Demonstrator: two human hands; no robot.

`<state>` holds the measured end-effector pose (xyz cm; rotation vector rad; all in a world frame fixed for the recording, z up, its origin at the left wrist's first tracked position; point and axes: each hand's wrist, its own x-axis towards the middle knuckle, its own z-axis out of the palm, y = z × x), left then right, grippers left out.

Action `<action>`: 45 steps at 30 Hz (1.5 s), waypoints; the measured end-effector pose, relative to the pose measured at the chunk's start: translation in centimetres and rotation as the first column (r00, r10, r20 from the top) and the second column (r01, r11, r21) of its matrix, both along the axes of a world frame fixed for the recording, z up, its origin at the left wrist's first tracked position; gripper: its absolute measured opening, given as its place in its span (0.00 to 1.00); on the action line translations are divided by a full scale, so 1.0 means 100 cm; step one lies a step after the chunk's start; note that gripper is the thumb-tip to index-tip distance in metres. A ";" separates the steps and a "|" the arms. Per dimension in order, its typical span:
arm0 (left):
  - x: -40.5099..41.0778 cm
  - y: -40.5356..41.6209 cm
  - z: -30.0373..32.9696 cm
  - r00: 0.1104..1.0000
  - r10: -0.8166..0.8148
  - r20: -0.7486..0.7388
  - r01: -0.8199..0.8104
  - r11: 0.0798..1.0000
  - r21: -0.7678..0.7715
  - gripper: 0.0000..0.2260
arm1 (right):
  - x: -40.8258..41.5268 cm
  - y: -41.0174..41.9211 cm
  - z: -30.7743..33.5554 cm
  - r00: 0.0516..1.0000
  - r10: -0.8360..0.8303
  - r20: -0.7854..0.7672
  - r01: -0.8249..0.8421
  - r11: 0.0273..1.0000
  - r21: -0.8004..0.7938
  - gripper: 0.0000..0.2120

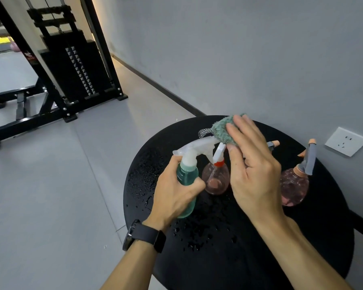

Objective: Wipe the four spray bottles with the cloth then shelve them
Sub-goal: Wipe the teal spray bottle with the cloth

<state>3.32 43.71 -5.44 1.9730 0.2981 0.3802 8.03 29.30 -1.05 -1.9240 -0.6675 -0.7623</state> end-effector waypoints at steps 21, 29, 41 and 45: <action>0.000 0.005 0.002 0.997 0.041 0.068 -0.045 0.997 0.059 0.08 | 0.008 -0.002 -0.004 0.980 0.011 -0.198 -0.015 1.000 -0.017 0.16; 0.002 0.006 0.003 1.000 -0.010 -0.025 0.000 0.923 -0.385 0.15 | 0.002 0.001 0.008 0.970 0.032 -0.240 0.016 0.981 0.195 0.16; 0.004 0.004 0.004 0.991 -0.132 0.030 0.131 0.882 -0.452 0.07 | -0.024 0.036 -0.011 0.988 0.141 0.067 -0.137 0.989 -0.063 0.15; 0.005 0.005 0.001 0.995 -0.082 0.050 0.096 0.860 -0.501 0.07 | -0.024 0.038 -0.024 0.991 0.127 0.045 -0.121 0.986 -0.116 0.16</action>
